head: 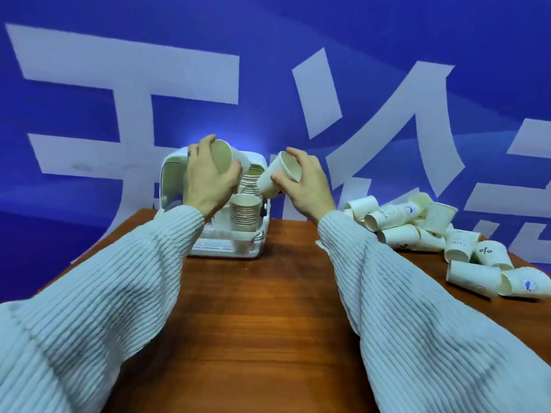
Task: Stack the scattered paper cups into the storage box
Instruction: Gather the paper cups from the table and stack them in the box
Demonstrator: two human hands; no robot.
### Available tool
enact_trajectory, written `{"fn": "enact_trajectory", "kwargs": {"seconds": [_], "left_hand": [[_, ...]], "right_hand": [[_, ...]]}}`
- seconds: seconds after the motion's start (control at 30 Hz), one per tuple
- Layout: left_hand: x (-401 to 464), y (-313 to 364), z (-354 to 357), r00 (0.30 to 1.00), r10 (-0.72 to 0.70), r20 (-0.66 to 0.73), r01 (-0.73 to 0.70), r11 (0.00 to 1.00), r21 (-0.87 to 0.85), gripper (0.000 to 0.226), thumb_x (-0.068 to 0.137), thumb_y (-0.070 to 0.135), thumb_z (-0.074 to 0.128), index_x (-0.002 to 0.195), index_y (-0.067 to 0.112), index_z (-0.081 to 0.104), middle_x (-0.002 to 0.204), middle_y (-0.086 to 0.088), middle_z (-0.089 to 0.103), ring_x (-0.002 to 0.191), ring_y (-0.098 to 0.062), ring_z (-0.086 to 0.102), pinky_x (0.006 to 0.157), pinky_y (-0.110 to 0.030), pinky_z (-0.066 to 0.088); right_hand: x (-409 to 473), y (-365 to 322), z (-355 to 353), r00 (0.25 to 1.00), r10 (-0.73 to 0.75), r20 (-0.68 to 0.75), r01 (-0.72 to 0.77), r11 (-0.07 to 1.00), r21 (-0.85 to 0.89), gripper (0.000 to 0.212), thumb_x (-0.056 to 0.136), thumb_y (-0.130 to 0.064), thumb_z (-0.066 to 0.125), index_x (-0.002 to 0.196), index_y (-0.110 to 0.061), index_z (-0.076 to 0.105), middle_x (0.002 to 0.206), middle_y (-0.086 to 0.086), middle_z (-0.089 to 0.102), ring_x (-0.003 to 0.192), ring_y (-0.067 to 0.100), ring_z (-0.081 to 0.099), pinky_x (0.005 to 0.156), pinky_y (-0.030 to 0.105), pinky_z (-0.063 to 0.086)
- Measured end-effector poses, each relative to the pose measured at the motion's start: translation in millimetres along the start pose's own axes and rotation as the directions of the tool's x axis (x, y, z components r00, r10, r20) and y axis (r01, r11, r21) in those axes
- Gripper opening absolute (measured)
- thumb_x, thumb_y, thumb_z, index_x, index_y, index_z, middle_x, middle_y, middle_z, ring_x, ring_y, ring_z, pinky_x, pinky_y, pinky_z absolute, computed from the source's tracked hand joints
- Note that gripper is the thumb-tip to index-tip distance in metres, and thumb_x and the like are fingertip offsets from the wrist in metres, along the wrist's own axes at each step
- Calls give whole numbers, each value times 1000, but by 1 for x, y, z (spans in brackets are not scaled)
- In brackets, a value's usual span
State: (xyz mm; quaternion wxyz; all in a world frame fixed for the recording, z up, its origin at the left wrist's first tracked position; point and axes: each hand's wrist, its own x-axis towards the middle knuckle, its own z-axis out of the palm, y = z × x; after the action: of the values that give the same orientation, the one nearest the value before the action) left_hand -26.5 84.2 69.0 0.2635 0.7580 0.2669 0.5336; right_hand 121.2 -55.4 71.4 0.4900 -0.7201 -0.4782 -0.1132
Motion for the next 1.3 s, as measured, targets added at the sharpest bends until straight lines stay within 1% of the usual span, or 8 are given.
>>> {"fn": "enact_trajectory", "kwargs": {"seconds": [0.2, 0.4, 0.63, 0.77, 0.9, 1.03, 1.2, 1.3], "left_hand": [[10, -39, -27, 998, -54, -30, 54, 998, -13, 66, 88, 43, 64, 145, 20, 41, 136, -4, 44, 118, -20, 50, 101, -34, 41], [11, -59, -27, 999, -45, 14, 45, 999, 3, 66, 91, 41, 64, 147, 19, 40, 139, -5, 44, 123, -20, 48, 103, -32, 38], [21, -40, -2, 991, 120, 61, -119, 993, -23, 64, 93, 43, 62, 149, 21, 42, 141, -7, 48, 128, -21, 49, 107, -34, 38], [27, -35, 23, 950, 174, 259, -207, 973, 103, 66, 89, 56, 52, 149, 32, 41, 136, -5, 47, 123, -25, 53, 105, -42, 44], [13, -50, 50, 815, -13, 580, -328, 814, 479, 76, 87, 77, 32, 153, 39, 35, 157, -4, 38, 142, -33, 33, 113, -52, 29], [5, -56, 61, 774, -136, 618, -313, 766, 561, 93, 80, 92, 22, 156, 39, 28, 165, 4, 26, 150, -31, 18, 116, -58, 17], [-14, -28, 77, 866, 170, 470, -410, 780, 473, 78, 82, 78, 34, 143, 31, 48, 151, -2, 45, 147, -27, 20, 114, -50, 20], [-43, 2, 108, 813, 269, 517, -484, 805, 342, 75, 80, 73, 37, 141, 30, 50, 142, -1, 51, 144, -28, 27, 112, -48, 26]], "right_hand": [[35, -8, 60, 968, -47, 248, 102, 971, -216, 65, 95, -38, 68, 154, -25, 43, 147, 7, 45, 133, 24, 49, 111, 37, 41], [21, 21, 90, 794, 43, 607, 315, 824, -471, 101, 89, -68, 59, 165, -16, 18, 171, 4, 22, 155, 23, 23, 124, 45, 28], [5, 30, 82, 929, -26, 368, 106, 974, -198, 101, 87, -59, 66, 165, -35, 6, 164, -1, 37, 148, 21, 38, 117, 45, 39], [-7, 42, 63, 964, -25, 265, 67, 986, -151, 95, 88, -61, 62, 164, -35, 11, 156, -1, 47, 143, 19, 43, 115, 45, 41], [-19, 58, 41, 972, 50, 231, 0, 977, -211, 90, 93, -57, 64, 164, -36, 12, 155, -2, 48, 143, 18, 42, 114, 42, 40], [-30, 72, 20, 977, 98, 191, -50, 969, -240, 88, 94, -57, 64, 163, -39, 12, 152, -3, 50, 139, 20, 45, 111, 48, 46], [-49, 88, -20, 975, 161, 151, -116, 955, -272, 84, 95, -53, 64, 163, -35, 18, 149, -1, 53, 138, 18, 48, 110, 44, 46], [-65, 100, -50, 960, 239, 144, -180, 924, -338, 76, 96, -49, 64, 160, -33, 28, 148, -1, 53, 136, 17, 48, 106, 33, 39]]}}
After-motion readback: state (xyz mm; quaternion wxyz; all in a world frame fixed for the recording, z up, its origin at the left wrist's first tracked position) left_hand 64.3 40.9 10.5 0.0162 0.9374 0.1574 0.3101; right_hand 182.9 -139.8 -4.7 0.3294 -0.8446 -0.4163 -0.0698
